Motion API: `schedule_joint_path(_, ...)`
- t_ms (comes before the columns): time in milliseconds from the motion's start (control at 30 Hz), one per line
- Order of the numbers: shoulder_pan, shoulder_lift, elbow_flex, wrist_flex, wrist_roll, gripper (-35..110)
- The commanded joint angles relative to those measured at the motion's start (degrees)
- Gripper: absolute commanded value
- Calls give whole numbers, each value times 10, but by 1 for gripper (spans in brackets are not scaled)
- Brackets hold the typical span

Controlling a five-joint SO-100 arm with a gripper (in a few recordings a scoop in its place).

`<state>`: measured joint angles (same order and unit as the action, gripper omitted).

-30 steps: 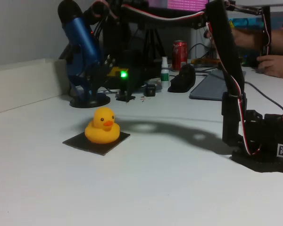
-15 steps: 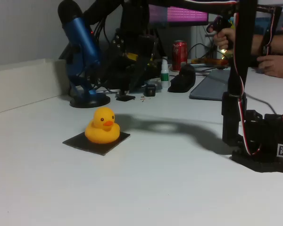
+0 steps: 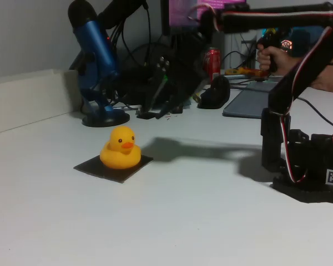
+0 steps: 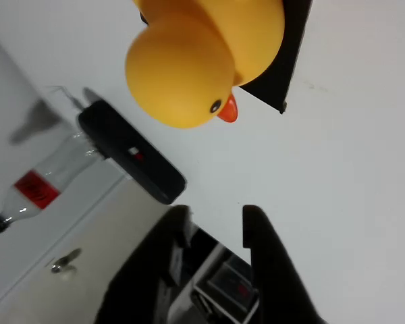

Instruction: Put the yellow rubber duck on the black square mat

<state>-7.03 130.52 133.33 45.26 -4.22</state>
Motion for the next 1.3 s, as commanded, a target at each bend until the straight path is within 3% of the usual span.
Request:
schedule_joint_path(0,-1,69,78,-57,-4,6)
schedule_joint_path(200,-2,133,186,-123,-6,0)
schedule_joint_path(1267,-7,148,250,-122,-5,1)
